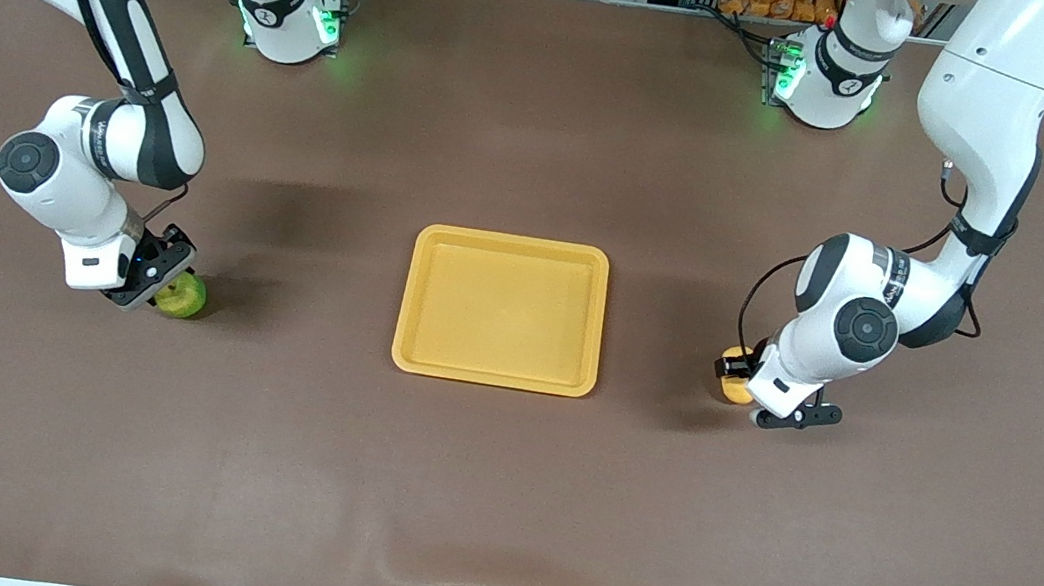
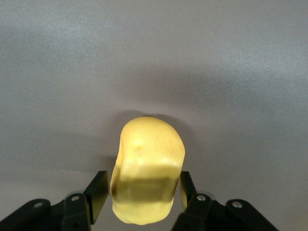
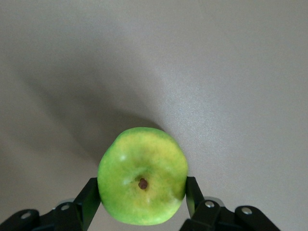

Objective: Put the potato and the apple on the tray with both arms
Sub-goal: 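Lower and close the right gripper on the apple while the left grasps the potato, then carry the apple with the right gripper while the left gripper carries the potato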

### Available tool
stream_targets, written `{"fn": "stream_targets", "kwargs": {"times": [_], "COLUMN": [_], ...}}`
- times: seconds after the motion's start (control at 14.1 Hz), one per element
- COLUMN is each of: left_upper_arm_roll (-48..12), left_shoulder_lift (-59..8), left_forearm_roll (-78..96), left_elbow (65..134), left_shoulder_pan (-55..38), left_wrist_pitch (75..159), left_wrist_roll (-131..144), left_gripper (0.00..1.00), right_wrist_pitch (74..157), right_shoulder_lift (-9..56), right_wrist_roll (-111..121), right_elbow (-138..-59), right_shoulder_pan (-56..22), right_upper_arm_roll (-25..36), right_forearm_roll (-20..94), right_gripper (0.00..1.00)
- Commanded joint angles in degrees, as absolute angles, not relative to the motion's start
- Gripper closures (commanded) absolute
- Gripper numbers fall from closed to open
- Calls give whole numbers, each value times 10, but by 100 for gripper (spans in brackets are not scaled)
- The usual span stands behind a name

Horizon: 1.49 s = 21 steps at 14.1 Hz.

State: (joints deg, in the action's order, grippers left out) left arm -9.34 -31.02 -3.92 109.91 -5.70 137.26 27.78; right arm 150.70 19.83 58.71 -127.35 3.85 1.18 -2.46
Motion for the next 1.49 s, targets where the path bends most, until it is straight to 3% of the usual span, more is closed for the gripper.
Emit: {"fn": "stream_targets", "kwargs": {"times": [0.0, 0.14, 0.21, 0.85, 1.42], "left_upper_arm_roll": [-92, -91, -91, -99, -98], "left_shoulder_lift": [-323, -323, -322, -300, -294], "left_forearm_roll": [-51, -52, -55, -98, -97], "left_elbow": [1077, 1075, 1075, 1049, 1008], "left_shoulder_pan": [-59, -60, -60, -79, -180], "left_wrist_pitch": [1373, 1372, 1372, 1326, 1297], "left_wrist_roll": [295, 292, 290, 292, 315], "left_gripper": [58, 93, 100, 100, 100], "right_wrist_pitch": [1512, 1496, 1474, 1281, 1218], "right_shoulder_lift": [197, 189, 186, 156, 120], "right_wrist_roll": [594, 588, 589, 511, 114], "right_elbow": [-1275, -1274, -1268, -1179, -1171], "right_shoulder_pan": [49, 50, 50, 29, -89], "right_upper_arm_roll": [1, 0, 1, 1, 0], "right_forearm_roll": [-30, -14, 7, 63, 71], "right_gripper": [100, 100, 100, 100, 100]}}
